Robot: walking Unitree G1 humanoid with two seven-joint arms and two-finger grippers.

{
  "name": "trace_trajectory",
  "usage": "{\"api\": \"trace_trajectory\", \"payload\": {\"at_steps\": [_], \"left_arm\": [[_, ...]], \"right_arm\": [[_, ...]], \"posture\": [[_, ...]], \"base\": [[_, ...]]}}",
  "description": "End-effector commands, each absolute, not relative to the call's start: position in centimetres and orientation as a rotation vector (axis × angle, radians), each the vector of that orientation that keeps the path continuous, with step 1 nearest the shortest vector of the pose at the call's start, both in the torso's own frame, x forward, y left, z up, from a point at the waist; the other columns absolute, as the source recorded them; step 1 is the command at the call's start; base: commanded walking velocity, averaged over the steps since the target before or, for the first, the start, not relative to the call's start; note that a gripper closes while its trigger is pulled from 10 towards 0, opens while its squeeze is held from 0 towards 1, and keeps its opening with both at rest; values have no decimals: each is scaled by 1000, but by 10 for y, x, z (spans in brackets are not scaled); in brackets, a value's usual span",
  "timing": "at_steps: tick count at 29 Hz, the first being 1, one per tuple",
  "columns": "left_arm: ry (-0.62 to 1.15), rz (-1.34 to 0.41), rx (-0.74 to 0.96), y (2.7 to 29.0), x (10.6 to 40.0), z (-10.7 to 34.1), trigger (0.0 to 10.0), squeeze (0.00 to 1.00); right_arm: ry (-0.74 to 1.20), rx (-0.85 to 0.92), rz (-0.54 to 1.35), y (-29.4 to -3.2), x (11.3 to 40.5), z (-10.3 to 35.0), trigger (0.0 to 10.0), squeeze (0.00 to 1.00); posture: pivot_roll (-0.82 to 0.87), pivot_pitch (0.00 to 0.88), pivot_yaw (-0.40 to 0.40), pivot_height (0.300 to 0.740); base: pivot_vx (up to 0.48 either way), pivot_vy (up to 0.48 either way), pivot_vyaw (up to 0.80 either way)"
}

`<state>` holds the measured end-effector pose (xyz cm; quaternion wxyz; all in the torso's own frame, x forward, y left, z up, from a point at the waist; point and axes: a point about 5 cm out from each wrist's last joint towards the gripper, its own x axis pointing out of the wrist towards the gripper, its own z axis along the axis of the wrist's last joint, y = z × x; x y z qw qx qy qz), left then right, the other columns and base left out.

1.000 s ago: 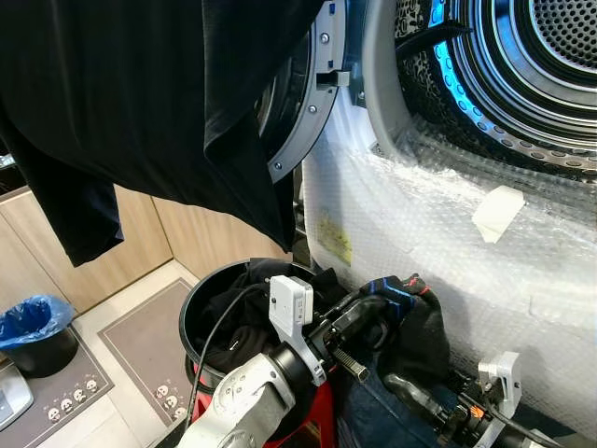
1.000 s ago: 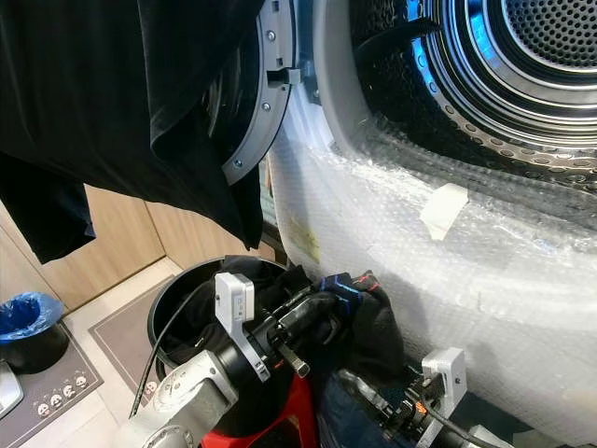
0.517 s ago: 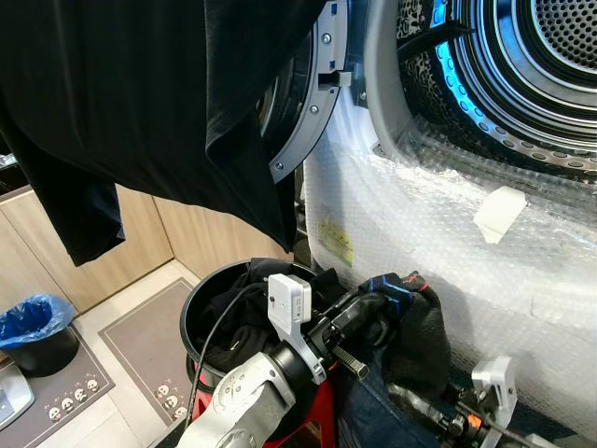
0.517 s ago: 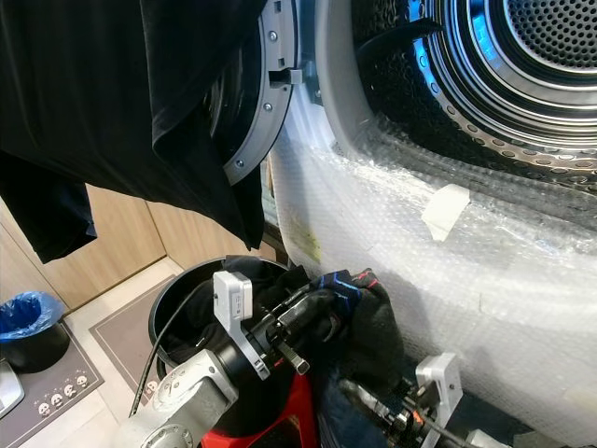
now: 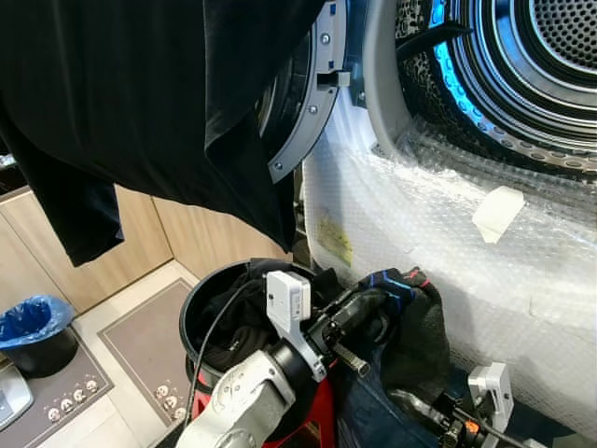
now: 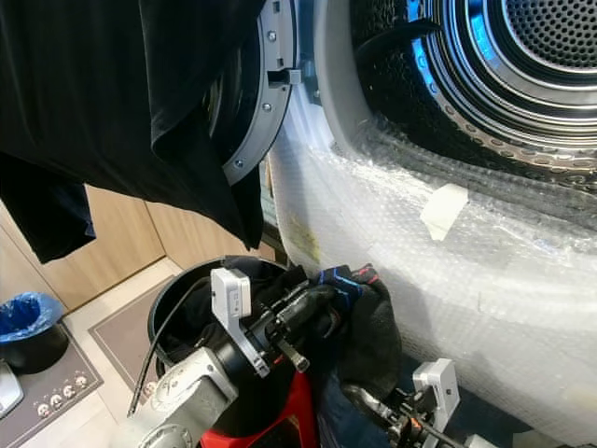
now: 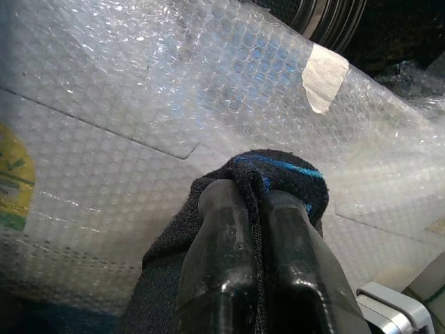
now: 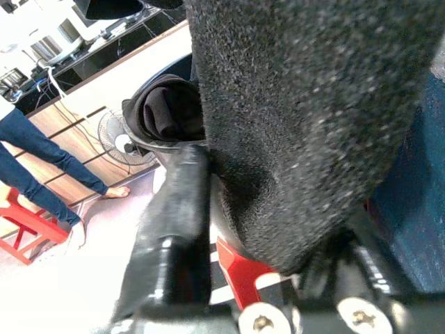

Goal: Clothes washing

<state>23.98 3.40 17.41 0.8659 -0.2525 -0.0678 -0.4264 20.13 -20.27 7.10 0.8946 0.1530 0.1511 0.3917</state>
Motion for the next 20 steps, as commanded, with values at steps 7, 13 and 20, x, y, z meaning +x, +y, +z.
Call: {"api": "trace_trajectory", "payload": {"at_steps": [7,13,20], "left_arm": [[-197,-904,-564,27,239,186,10000,0],[-207,-905,-552,27,239,187,10000,0],[-212,-897,-531,28,239,187,10000,0]], "right_arm": [[305,323,794,-206,204,72,0,0],[311,310,795,-209,203,73,0,0],[311,295,785,-214,205,74,0,0]], "posture": [[-52,0,-2,740],[-53,0,-4,740],[-51,0,-7,740]], "base": [[0,0,0],[0,0,0],[0,0,0]]}}
